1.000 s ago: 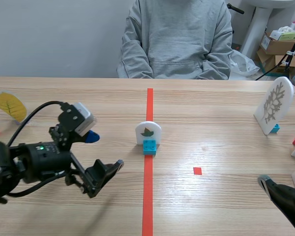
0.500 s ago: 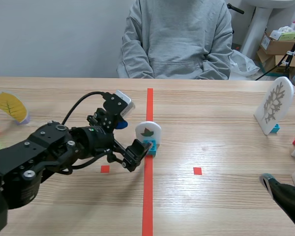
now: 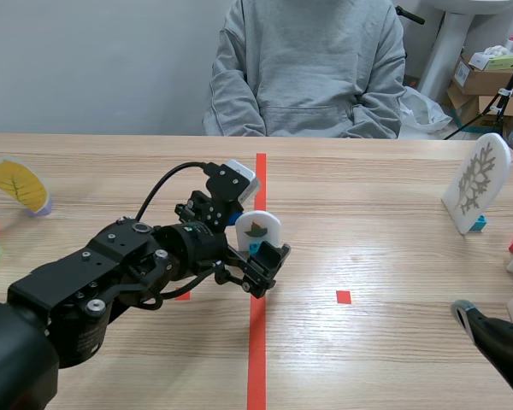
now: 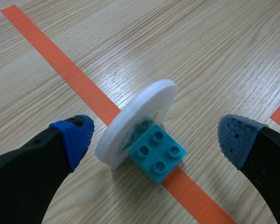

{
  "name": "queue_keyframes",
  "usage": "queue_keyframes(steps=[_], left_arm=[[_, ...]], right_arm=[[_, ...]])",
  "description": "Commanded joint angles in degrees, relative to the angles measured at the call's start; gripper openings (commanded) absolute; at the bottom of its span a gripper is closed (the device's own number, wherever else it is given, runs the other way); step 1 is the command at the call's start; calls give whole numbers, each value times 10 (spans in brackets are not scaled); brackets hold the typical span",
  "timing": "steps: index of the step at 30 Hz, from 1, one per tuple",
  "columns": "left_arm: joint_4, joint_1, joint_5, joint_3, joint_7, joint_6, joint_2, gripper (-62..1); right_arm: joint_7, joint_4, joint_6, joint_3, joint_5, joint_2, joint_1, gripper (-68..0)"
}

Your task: Do the leaf sorting experiment

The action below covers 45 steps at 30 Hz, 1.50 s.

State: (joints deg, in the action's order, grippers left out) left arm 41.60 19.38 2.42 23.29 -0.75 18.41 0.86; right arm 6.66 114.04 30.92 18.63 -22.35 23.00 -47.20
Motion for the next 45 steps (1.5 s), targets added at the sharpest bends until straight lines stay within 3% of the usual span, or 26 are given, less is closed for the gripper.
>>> queue_keyframes(steps=[1, 3, 7, 14, 28, 36, 41, 45], left_arm=[[18, 5, -2, -1, -9, -1, 0, -46], [18, 5, -2, -1, -10, -1, -1, -66], [18, 5, -2, -1, -12, -3, -1, -192], [18, 5, -2, -1, -14, -12, -9, -333], [18, 4, -2, -1, -27, -12, -12, -546], [31, -5, -2, -2, -22, -12, -9, -557], [129, -58, -3, -17, 13, -12, 7, -558], [223, -120, -24, -47, 38, -12, 28, -558]], right_arm=[[-11, 6, 0, 4, -4, 2, 5, -111], [-12, 6, 0, 4, -4, 2, 6, -111], [-13, 6, 0, 4, -4, 2, 7, -111], [-13, 6, 0, 4, -4, 2, 7, -111], [-13, 6, 0, 4, -4, 2, 7, -111], [-13, 6, 0, 4, -4, 2, 7, -111], [-14, 6, 0, 4, -4, 2, 7, -111], [-15, 6, 0, 4, -4, 2, 7, -111]])
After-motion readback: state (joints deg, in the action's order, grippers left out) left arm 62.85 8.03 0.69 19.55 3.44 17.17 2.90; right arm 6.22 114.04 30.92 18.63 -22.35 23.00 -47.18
